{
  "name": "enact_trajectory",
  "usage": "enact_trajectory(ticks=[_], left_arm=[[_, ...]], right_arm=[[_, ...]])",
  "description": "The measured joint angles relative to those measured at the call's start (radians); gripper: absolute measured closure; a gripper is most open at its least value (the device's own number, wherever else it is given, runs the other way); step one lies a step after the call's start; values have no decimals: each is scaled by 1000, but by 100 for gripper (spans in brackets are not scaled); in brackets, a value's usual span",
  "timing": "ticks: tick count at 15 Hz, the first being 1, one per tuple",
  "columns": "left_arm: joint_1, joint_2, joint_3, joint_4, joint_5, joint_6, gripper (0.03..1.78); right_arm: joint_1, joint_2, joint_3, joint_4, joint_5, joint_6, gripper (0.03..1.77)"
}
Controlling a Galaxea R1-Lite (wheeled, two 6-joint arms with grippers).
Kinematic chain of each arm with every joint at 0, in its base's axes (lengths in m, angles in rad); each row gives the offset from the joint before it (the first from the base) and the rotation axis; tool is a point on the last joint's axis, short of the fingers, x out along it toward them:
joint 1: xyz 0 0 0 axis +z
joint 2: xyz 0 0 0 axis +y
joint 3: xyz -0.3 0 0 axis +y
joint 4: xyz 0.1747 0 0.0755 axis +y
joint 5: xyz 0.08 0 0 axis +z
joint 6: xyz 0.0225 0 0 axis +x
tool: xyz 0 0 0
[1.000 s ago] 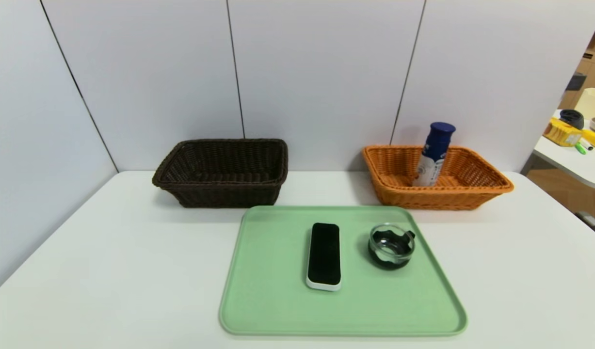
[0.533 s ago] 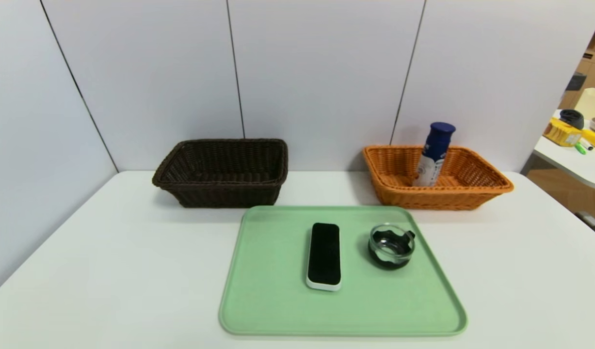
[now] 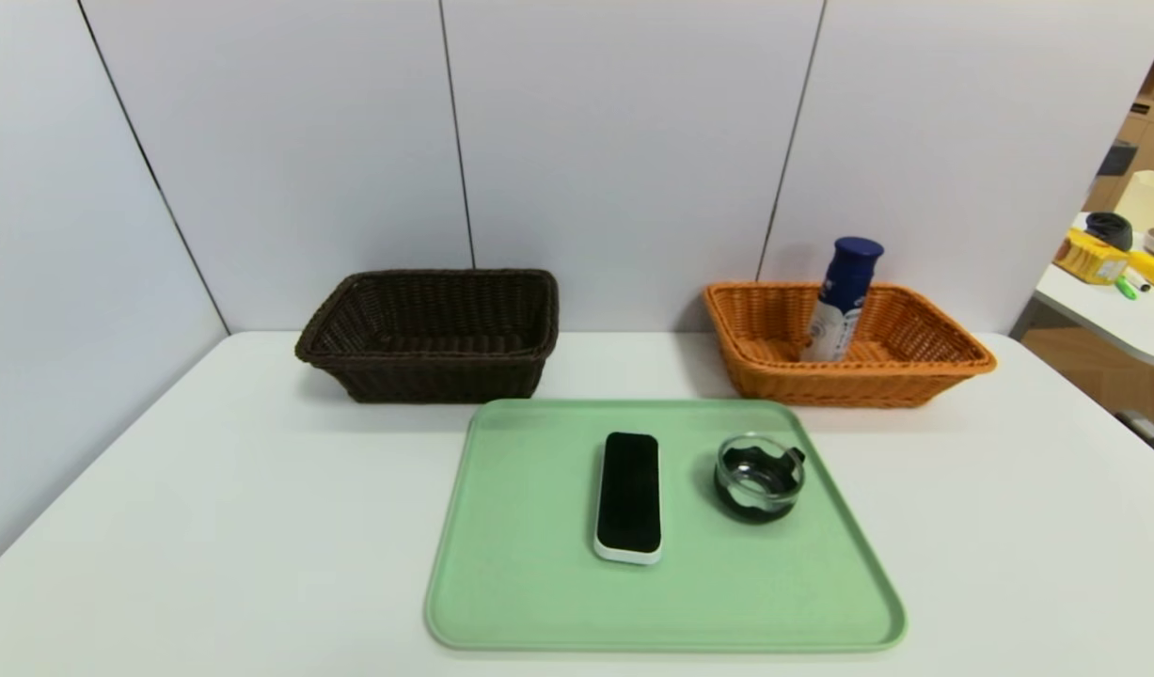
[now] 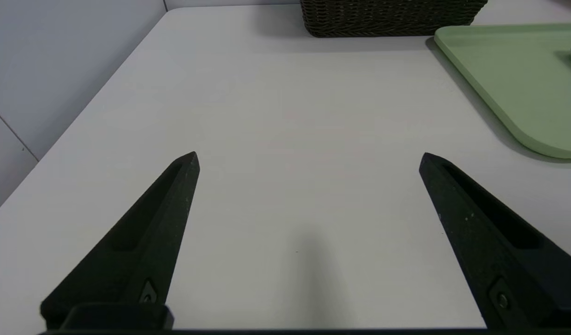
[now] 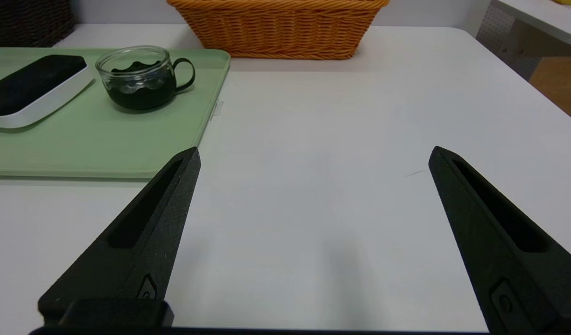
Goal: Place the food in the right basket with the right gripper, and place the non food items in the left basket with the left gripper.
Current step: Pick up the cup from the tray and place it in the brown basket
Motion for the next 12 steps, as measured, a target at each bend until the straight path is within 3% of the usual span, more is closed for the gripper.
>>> enact_trajectory(ticks=[7, 12], left_arm=[[0, 11, 0, 2, 1, 5, 12], [-3, 213, -107, 17, -2, 87, 12]], right_arm=[[0, 0, 0, 0, 0, 0, 11], [0, 0, 0, 0, 0, 0, 11]])
